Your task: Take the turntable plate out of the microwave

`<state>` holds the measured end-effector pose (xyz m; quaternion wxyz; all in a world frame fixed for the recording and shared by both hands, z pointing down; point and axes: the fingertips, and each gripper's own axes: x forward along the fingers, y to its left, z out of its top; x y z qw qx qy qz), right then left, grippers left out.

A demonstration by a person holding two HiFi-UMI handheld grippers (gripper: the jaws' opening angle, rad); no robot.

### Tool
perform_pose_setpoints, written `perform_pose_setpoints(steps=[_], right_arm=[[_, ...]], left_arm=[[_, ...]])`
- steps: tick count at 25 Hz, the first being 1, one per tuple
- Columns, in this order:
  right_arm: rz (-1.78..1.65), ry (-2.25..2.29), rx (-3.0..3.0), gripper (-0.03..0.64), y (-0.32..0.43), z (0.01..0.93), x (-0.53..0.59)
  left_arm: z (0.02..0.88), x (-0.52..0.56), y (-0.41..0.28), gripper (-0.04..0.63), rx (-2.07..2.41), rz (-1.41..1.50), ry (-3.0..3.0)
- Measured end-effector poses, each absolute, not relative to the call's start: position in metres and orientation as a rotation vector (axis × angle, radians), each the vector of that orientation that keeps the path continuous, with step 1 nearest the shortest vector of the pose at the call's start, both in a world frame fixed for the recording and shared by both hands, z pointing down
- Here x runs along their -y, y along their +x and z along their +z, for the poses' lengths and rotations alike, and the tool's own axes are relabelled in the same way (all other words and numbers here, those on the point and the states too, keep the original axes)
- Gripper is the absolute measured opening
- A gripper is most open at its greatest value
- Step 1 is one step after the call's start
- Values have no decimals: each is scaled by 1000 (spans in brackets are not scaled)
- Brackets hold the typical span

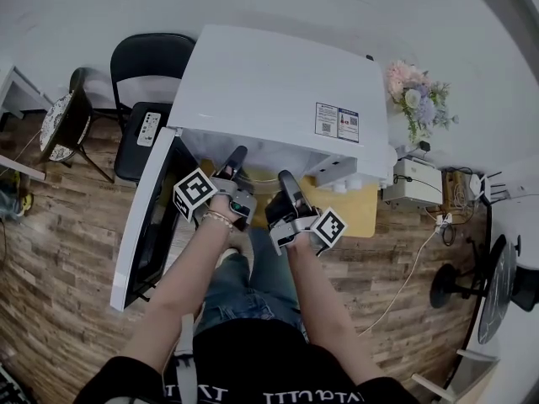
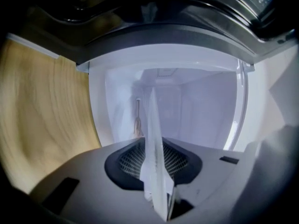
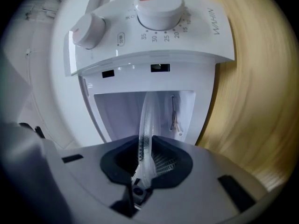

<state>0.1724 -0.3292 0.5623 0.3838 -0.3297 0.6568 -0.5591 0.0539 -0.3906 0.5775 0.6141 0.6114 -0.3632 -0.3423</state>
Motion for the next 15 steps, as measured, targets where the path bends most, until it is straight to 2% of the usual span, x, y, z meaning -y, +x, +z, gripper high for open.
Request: perform_pose_setpoints(steps=[10, 12, 15], right_arm=[[-1418, -805, -1725, 64, 167, 550, 303], [-1417, -807, -1727, 64, 165, 549, 299], [-1416, -822, -1732, 62, 163, 547, 291]], left_arm=[[564, 372, 59, 89, 753, -814, 1440], [559, 370, 57, 44, 730, -846, 1419], [557, 362, 55, 35, 709, -855, 1398]])
